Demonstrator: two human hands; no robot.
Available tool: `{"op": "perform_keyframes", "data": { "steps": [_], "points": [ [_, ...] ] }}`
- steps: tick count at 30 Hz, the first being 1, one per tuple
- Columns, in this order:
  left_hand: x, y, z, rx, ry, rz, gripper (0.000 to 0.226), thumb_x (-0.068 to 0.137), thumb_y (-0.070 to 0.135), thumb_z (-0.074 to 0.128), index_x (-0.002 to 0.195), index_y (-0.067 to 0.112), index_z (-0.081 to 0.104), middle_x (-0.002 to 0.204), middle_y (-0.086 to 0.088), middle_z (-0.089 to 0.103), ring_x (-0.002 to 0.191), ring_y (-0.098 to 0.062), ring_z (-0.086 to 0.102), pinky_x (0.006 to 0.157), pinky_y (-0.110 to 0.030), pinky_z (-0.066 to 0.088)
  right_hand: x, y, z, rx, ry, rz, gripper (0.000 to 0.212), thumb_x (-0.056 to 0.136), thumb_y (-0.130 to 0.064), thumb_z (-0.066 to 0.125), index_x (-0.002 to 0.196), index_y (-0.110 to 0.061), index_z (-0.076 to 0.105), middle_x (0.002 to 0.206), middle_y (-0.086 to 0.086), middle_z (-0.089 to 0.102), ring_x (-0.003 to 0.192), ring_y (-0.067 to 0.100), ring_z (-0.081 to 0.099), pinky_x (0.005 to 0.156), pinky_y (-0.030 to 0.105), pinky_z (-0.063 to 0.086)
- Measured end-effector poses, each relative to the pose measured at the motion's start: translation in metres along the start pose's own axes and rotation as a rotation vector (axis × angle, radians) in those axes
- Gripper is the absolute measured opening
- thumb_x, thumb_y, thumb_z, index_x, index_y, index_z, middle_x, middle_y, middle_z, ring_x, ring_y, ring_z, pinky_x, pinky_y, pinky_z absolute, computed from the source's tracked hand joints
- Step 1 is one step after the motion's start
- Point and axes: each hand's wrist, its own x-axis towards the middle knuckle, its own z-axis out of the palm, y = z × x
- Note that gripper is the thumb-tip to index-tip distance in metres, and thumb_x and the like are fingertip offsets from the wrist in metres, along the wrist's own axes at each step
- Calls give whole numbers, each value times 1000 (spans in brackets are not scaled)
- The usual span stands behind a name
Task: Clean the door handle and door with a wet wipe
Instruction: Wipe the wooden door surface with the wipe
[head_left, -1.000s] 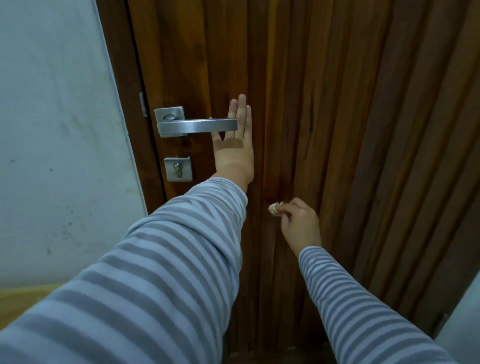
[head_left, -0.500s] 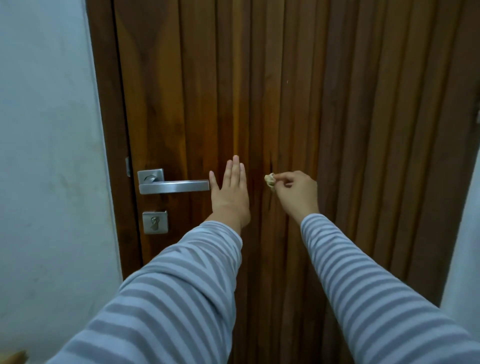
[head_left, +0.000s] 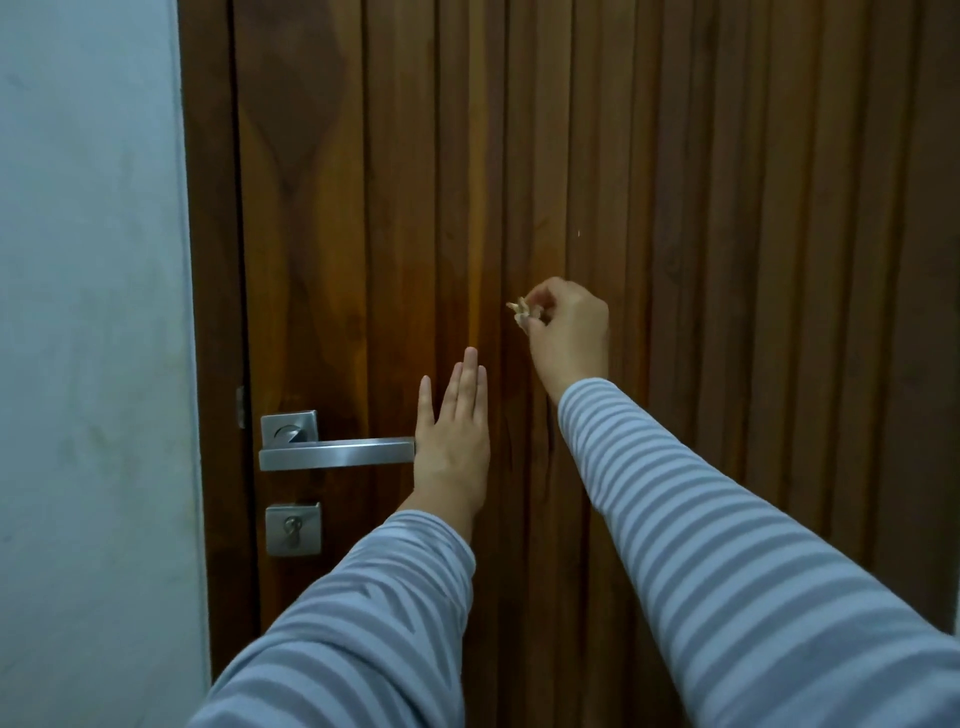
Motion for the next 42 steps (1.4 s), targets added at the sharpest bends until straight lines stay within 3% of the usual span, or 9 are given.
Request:
{"op": "perform_keyframes", "data": {
  "steps": [5,7,12,17,21,28,36,42],
  "points": [
    [4,2,5,-10,6,-11,118,90,30,68,143,2,-34,143,-18,-51,144,-28,-30,119,-53,-7,5,0,12,-298,68,-73,17,91,-22,60,104,-23,72,102,4,63,96,21,54,83,26,42],
    [5,2,6,-15,8,-17,118,90,29,68,142,2,-35,143,-17,-52,144,-28,-30,119,-53,-7,3,7,19,-347,72,-124,19,93,-26,57,105,-25,72,100,0,65,95,21,50,80,25,37],
    [4,1,5,-15,4,-18,120,88,29,70,143,3,-34,144,-17,-50,144,-28,-29,118,-54,-7,-6,23,27,-441,49,-310,24,95,-18,53,111,-23,70,101,-6,72,95,19,52,77,28,25],
    [2,2,4,-5,2,-21,119,89,30,70,144,3,-32,146,-17,-48,145,-28,-28,118,-53,-7,0,20,16,-447,21,-276,24,94,-19,54,114,-24,66,102,-4,70,100,20,50,83,31,29],
    [2,3,5,-27,6,-18,117,89,26,69,146,3,-30,147,-16,-47,145,-28,-28,118,-53,-7,0,21,21,-544,19,-292,21,95,-20,52,105,-23,71,93,-3,69,96,20,49,76,31,21],
    [2,4,5,-38,9,-20,115,90,26,69,147,3,-28,148,-16,-46,145,-27,-27,119,-52,-5,-25,32,26,-538,-18,-329,22,94,-16,52,104,-21,72,90,-1,68,92,20,50,74,30,19],
    [3,4,4,-63,15,-18,110,92,24,66,149,4,-27,150,-14,-44,146,-26,-26,120,-52,-3,-68,55,28,-534,-93,-351,18,88,-11,58,88,-19,73,75,-2,66,81,19,50,72,28,15],
    [3,4,5,-77,21,-27,110,92,24,66,149,5,-25,151,-14,-43,146,-27,-25,121,-52,-2,-95,65,32,-542,-118,-347,10,81,-6,65,81,-13,72,71,1,65,78,22,53,71,34,31]
  ]
}}
